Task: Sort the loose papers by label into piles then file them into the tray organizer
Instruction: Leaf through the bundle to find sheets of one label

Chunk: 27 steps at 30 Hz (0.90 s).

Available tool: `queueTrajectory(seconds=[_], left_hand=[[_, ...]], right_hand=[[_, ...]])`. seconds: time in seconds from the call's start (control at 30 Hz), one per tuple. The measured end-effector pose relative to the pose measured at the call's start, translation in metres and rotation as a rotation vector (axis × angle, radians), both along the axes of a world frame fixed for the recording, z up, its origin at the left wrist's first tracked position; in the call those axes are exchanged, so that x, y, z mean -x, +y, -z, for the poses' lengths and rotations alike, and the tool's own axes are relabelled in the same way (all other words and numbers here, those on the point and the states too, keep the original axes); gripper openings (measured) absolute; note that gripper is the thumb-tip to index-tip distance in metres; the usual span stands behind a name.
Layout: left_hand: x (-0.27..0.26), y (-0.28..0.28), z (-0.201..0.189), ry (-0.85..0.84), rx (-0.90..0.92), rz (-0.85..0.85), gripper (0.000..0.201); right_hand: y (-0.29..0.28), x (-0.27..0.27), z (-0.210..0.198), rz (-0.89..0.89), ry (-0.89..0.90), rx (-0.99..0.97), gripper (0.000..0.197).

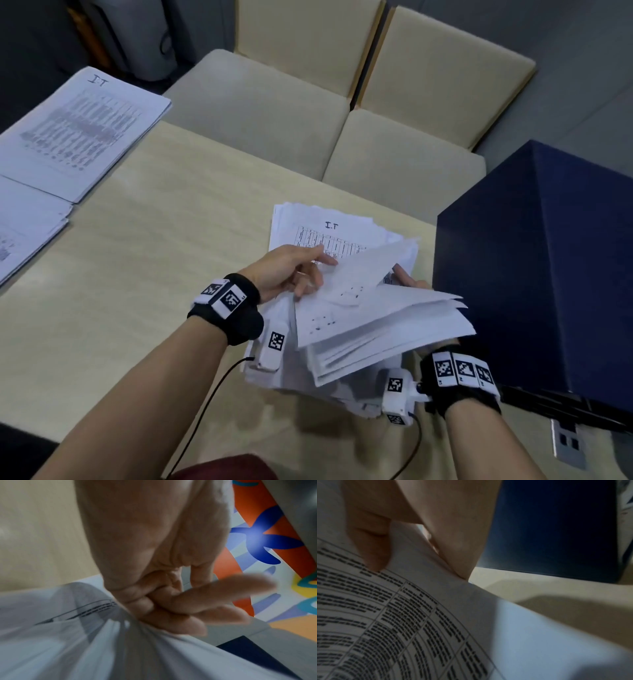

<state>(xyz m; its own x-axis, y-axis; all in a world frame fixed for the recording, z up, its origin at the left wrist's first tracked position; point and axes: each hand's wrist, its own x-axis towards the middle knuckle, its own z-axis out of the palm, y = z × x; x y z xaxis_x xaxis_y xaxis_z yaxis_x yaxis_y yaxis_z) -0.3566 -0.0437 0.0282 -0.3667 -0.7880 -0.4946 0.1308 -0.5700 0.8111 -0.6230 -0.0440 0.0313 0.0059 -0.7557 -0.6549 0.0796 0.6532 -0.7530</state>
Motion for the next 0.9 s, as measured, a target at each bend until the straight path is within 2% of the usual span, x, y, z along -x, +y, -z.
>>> queueTrajectory(seconds=[0.07,0.1,0.13,0.17,0.2,0.23,0.27,0.33,0.4,0.47,0.5,0.57,0.6,0.63,0.67,0.7,0.73,0.77,0.83,0.9], left_hand=[[-0.001,-0.002,0.003,-0.196,0.103,0.037,0.029],[-0.004,-0.004,0.004,-0.314,0.177,0.026,0.020],[-0.007,-0.006,0.004,-0.415,0.243,0.006,0.011],[-0.009,-0.008,0.005,-0.470,0.289,-0.015,0.012],[-0.011,-0.010,0.008,-0.458,0.281,-0.036,0.020],[-0.012,-0.012,0.007,-0.382,0.222,-0.057,0.026],[-0.012,-0.014,0.008,-0.288,0.140,-0.058,0.030],[-0.013,-0.013,0.008,-0.111,0.038,-0.036,0.037],[-0.010,-0.012,0.007,0.002,0.033,-0.033,0.040],[-0.005,-0.010,0.000,0.125,-0.005,-0.024,0.044],[-0.001,-0.008,-0.004,0.201,-0.027,0.038,0.051],[0.007,-0.005,-0.011,0.308,-0.042,0.134,0.061],[0.009,-0.004,-0.013,0.328,-0.058,0.096,0.058],[0.011,-0.004,-0.012,0.314,-0.072,0.015,0.051],[0.013,-0.004,-0.010,0.235,-0.060,-0.100,0.040],[0.013,-0.006,-0.004,0.063,-0.012,-0.228,0.028],[0.010,-0.009,0.004,-0.199,0.067,-0.328,0.017],[0.005,-0.012,0.016,-0.496,0.144,-0.360,0.013],[-0.007,-0.014,0.033,-0.993,0.164,-0.257,0.035],[-0.014,-0.013,0.042,-1.197,0.098,-0.060,0.056]], right_hand=[[-0.008,0.011,0.008,-0.057,-0.302,-0.081,0.072],[-0.014,0.018,0.013,-0.035,-0.415,-0.155,0.080],[-0.016,0.016,0.010,-0.044,-0.484,-0.149,0.072],[-0.012,0.014,0.009,-0.001,-0.534,-0.150,0.052],[-0.009,0.013,0.015,0.005,-0.438,-0.058,0.024],[-0.003,0.008,0.017,0.052,-0.297,0.067,0.015],[0.005,0.003,0.016,0.106,-0.185,0.170,0.025],[0.016,-0.001,0.021,0.174,-0.130,0.266,0.024],[0.015,0.000,0.025,0.204,-0.074,0.295,0.020],[0.009,0.004,0.030,0.247,-0.141,0.337,0.029],[0.009,0.003,0.029,0.249,-0.193,0.333,0.040],[0.012,0.004,0.032,0.239,-0.286,0.276,0.076],[0.015,0.004,0.030,0.222,-0.314,0.260,0.081],[0.017,0.006,0.031,0.221,-0.321,0.256,0.075],[0.019,0.008,0.028,0.223,-0.311,0.279,0.064],[0.022,0.010,0.025,0.229,-0.294,0.306,0.055],[0.025,0.013,0.024,0.254,-0.269,0.330,0.048],[0.029,0.016,0.023,0.239,-0.225,0.353,0.042],[0.035,0.016,0.023,0.216,-0.151,0.342,0.022],[0.039,0.018,0.026,0.219,-0.165,0.327,0.008]])
